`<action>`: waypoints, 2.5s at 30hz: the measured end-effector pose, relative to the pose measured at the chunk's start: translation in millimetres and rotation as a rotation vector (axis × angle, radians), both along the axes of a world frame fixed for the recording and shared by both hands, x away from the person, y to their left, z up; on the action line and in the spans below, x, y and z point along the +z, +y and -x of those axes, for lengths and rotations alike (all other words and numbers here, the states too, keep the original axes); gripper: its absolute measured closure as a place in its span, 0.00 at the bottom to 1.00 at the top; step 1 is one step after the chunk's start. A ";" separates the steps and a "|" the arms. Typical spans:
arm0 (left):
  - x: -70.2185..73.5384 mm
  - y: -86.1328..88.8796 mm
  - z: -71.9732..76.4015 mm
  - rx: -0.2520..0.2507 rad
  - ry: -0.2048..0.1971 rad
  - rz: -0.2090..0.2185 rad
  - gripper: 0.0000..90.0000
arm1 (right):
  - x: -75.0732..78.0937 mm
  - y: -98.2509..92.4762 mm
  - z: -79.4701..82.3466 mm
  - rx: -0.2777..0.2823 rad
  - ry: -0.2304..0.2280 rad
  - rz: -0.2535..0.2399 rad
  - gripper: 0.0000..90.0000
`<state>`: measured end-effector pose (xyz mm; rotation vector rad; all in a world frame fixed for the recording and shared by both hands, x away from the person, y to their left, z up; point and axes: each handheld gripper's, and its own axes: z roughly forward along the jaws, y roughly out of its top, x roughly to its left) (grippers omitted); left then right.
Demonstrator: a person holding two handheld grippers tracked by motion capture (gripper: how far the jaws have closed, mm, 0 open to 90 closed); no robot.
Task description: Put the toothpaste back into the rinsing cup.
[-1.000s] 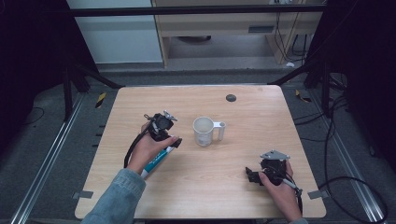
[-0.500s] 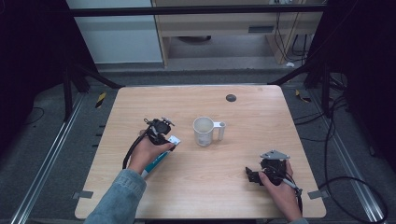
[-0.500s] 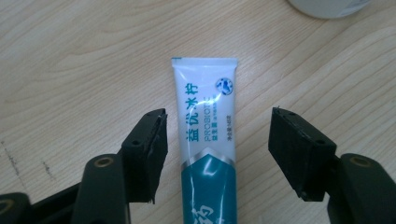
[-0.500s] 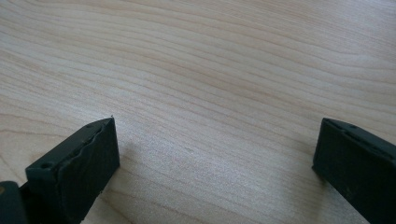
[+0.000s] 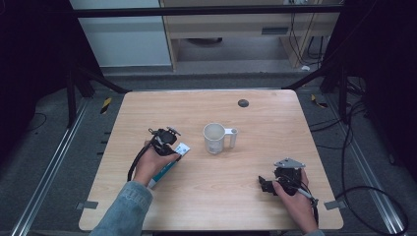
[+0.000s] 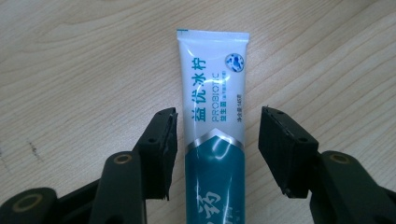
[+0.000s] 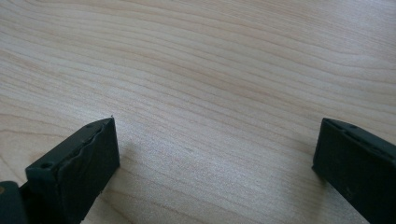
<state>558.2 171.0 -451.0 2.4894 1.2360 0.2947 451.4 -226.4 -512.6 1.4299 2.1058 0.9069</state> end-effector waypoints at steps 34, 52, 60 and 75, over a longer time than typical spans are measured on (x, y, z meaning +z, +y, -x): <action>-15.7 0.1 -3.8 0.004 0.037 -0.017 0.60 | 0.0 0.0 0.0 0.000 0.000 0.000 0.01; -10.0 -1.4 0.7 -0.024 -0.012 -0.033 0.82 | 0.0 0.0 0.0 0.000 0.000 0.000 0.01; -4.1 6.6 4.2 -0.011 -0.018 0.000 0.86 | 0.0 0.0 0.0 0.000 0.000 0.000 0.01; 23.6 17.3 12.6 0.013 -0.083 0.055 0.87 | 0.0 0.1 0.0 0.000 0.000 0.000 0.01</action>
